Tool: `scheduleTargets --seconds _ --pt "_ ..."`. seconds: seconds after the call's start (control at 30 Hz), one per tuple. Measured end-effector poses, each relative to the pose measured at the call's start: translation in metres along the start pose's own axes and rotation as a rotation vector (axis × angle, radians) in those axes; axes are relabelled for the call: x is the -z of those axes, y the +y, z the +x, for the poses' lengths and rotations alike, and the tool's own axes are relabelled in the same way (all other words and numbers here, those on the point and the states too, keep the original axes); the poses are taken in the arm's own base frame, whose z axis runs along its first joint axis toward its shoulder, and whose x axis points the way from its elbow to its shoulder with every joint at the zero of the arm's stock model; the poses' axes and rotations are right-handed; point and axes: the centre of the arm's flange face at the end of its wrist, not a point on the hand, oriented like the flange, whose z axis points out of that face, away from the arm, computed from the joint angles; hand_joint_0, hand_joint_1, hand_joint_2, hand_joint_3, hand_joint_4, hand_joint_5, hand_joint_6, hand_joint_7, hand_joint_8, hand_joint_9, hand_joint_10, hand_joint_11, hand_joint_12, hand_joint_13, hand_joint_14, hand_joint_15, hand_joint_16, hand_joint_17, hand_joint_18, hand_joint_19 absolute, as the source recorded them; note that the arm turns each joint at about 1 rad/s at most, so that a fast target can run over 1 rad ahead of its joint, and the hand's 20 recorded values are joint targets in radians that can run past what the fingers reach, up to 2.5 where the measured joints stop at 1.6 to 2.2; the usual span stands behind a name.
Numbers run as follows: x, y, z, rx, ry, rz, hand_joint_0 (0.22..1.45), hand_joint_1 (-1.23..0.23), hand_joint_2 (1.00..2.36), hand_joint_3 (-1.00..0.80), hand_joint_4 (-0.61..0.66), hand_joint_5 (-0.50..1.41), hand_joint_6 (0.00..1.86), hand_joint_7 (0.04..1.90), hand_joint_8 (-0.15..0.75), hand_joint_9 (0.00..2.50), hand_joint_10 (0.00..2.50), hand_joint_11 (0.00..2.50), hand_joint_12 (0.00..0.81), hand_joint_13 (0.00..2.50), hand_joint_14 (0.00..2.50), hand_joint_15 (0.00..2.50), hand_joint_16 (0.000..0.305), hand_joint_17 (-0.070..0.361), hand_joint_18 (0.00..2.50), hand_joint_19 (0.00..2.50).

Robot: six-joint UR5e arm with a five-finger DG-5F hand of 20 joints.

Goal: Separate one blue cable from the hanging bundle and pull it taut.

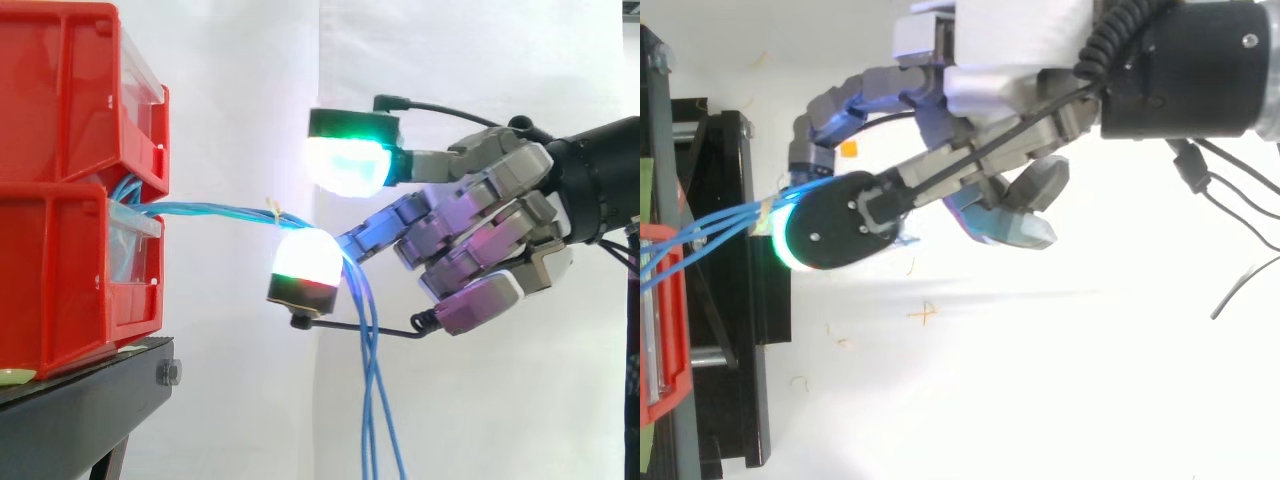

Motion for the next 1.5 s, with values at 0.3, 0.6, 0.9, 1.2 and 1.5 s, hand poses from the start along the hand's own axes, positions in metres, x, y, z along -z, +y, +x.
scheduleTargets --seconds 0.3,0.6,0.9,1.2,1.5 --pt "0.020 0.001 -0.004 0.059 -0.032 -0.005 0.56 -0.54 1.00 -0.50 0.21 0.10 0.51 1.10 0.159 2.10 0.04 0.85 0.309 1.95 0.42 1.54 0.052 0.117 1.36 0.92" --pt "0.014 0.008 -0.001 0.060 -0.048 -0.076 0.41 -0.41 1.00 -0.50 0.30 0.09 0.51 1.05 0.192 2.07 0.03 0.71 0.388 2.03 0.20 1.54 0.069 0.156 1.48 0.80" --pt "0.004 0.021 -0.003 0.078 -0.141 -0.192 0.37 -0.33 1.00 -0.50 0.33 0.08 0.51 1.00 0.208 2.03 0.03 0.64 0.418 2.04 0.09 1.55 0.073 0.165 1.50 0.78" --pt "-0.002 0.029 0.002 0.161 -0.197 -0.258 0.43 0.00 1.00 -0.50 0.24 0.10 0.51 1.07 0.202 1.99 0.02 0.43 0.403 1.97 0.01 1.40 0.069 0.156 1.36 0.80" --pt "-0.003 0.027 0.006 0.195 -0.201 -0.255 0.60 -0.29 1.00 -0.50 0.16 0.12 0.51 1.16 0.155 2.08 0.03 0.60 0.326 1.95 0.01 1.45 0.048 0.109 1.26 0.92"
